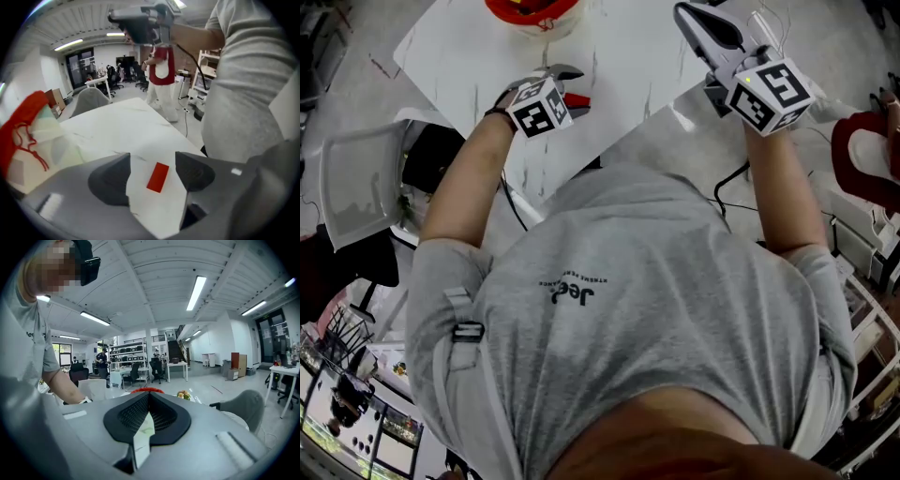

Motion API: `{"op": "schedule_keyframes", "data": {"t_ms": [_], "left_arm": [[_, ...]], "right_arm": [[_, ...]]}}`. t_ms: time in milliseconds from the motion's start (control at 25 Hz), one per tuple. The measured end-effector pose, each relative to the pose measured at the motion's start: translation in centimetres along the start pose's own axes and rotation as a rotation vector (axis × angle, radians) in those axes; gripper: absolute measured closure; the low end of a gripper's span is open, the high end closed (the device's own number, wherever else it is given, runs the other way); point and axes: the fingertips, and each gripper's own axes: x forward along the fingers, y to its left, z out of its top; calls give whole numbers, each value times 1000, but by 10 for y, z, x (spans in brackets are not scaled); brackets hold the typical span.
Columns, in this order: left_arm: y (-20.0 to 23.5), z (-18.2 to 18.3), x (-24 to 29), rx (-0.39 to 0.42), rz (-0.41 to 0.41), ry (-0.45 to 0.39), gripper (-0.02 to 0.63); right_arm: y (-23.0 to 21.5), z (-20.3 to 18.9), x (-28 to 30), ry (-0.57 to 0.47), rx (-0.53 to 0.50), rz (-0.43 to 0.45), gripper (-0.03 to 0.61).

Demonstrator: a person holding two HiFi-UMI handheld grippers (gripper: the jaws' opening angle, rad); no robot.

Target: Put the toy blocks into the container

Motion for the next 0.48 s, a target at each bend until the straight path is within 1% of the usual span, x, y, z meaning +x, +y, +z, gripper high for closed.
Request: {"op": "schedule_keyframes", "data": {"t_ms": [80,200,320,400,440,480], "left_arm": [[-13,-13,21,37,-26,66,261],[-23,-30,44,49,-67,135,261],[-23,-41,56,31,-88,167,272],[-17,-45,58,16,-78,170,291],[-13,-46,57,5,-68,173,417],[-10,-46,54,-9,-66,177,418]], "right_arm": [[4,-6,-11,0,7,-3,574],[8,-14,-24,7,12,-8,574],[8,-20,-35,20,15,-20,575],[7,-21,-41,24,16,-33,575],[6,-20,-44,24,15,-38,575],[5,-19,-48,23,13,-44,575]]}}
